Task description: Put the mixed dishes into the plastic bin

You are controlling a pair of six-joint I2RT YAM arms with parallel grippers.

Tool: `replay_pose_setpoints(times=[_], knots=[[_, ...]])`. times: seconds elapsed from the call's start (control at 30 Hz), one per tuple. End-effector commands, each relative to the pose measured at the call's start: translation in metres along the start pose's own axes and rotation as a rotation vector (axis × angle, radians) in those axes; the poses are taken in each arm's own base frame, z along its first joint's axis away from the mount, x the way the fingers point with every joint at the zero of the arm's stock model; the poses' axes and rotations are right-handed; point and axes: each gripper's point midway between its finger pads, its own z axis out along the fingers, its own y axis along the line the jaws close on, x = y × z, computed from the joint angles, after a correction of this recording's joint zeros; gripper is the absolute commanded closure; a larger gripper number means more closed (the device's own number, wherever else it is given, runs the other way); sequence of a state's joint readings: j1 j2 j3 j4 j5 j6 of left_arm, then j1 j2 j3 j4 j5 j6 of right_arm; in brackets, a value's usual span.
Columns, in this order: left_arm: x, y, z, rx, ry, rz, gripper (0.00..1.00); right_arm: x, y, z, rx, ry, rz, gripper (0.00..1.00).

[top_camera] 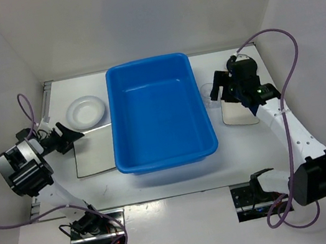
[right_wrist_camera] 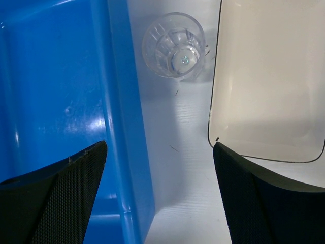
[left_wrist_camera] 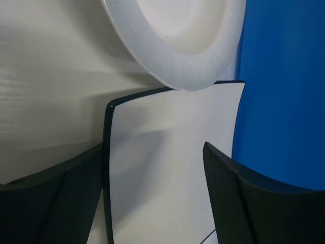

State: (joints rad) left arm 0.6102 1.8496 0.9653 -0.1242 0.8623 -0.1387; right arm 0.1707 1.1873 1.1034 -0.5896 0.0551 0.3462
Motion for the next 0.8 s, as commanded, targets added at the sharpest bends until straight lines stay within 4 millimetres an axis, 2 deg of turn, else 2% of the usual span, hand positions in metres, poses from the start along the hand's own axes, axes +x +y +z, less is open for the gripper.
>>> replay_pose_setpoints(times=[0.0,0.03,0.1,0.23,0.33,0.37,0.47,0.57,0.73,0.77], knots=[[0.06,0.016,0.013,0.025,0.17,-0.125,0.18,-0.002,0.005,0.002,-0.014,0.005,-0.018,0.1],[0.068,0.017,0.015,0.046,0.192,-0.141,0.2,-0.001,0.007,0.002,-0.025,0.01,-0.018,0.1],[0.066,0.01,0.016,0.104,0.202,-0.16,0.21,-0.003,0.009,0.003,-0.034,0.013,-0.018,0.1],[0.066,0.008,0.018,0.142,0.219,-0.162,0.22,-0.005,0.01,0.005,-0.034,0.013,-0.018,0.1],[0.065,0.01,0.02,0.152,0.225,-0.161,0.22,-0.008,0.019,0.008,-0.074,0.016,-0.018,0.1],[0.066,0.009,0.02,0.151,0.23,-0.169,0.22,-0.004,0.027,0.012,-0.117,0.038,-0.018,0.1],[0.066,0.008,0.02,0.163,0.233,-0.17,0.22,0.015,0.031,0.026,-0.15,0.111,-0.007,0.1],[0.065,0.008,0.019,0.154,0.24,-0.176,0.22,0.029,0.028,0.04,-0.141,0.157,-0.005,0.1],[0.061,0.008,0.018,0.145,0.235,-0.157,0.22,0.033,0.029,0.054,-0.145,0.172,-0.005,0.1],[0.061,0.008,0.018,0.145,0.235,-0.157,0.22,0.04,0.027,0.058,-0.136,0.193,-0.004,0.12]])
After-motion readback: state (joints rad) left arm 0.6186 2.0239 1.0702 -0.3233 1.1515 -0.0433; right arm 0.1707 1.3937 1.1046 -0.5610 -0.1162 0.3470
